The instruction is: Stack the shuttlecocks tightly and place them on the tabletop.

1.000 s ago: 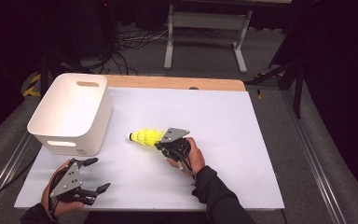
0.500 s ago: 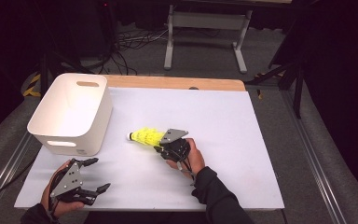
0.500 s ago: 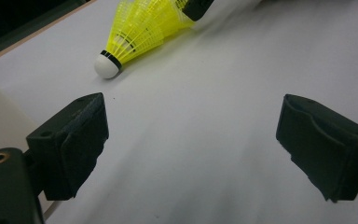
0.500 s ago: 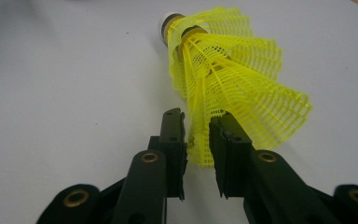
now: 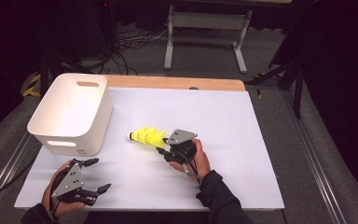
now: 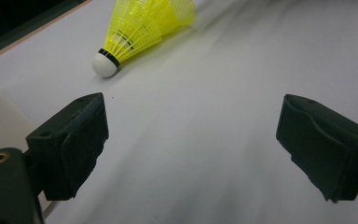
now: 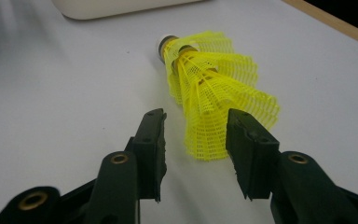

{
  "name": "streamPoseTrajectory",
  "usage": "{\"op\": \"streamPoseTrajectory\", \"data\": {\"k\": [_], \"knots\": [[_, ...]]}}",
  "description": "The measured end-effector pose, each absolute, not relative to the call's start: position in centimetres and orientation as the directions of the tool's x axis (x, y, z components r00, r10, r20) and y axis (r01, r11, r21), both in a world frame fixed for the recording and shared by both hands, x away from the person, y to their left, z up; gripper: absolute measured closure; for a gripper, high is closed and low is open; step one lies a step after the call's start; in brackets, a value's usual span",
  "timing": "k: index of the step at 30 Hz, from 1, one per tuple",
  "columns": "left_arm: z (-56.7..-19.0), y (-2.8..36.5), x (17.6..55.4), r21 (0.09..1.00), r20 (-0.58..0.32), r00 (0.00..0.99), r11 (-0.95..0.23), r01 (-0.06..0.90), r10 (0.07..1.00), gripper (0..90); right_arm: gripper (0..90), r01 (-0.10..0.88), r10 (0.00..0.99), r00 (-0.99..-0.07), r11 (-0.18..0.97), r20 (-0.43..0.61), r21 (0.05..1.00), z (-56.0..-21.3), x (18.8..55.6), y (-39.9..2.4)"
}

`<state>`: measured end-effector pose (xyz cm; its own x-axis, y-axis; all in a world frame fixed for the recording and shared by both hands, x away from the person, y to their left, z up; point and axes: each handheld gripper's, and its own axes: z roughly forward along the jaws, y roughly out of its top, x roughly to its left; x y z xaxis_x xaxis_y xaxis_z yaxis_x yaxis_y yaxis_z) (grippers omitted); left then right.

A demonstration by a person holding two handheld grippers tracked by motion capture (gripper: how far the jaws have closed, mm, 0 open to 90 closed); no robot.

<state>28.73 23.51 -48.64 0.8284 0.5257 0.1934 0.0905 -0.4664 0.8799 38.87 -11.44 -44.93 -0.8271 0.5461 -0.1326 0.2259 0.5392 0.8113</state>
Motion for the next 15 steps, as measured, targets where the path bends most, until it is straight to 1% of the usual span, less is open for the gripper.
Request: {"op": "streamPoseTrajectory", "data": {"k": [9,15], "knots": [[-48.6,23.6,28.7,0.881,0.197,0.827,-0.465,0.087,0.527,9.8,46.9,0.156,0.554,-0.809,0.529,-0.199,0.834,-43.0,37.5,-12.7],[-48.6,23.6,28.6,0.88,0.199,0.827,-0.467,0.084,0.526,9.7,42.4,0.123,0.558,-0.796,0.525,-0.232,0.842,-41.9,36.9,-13.7]]}}
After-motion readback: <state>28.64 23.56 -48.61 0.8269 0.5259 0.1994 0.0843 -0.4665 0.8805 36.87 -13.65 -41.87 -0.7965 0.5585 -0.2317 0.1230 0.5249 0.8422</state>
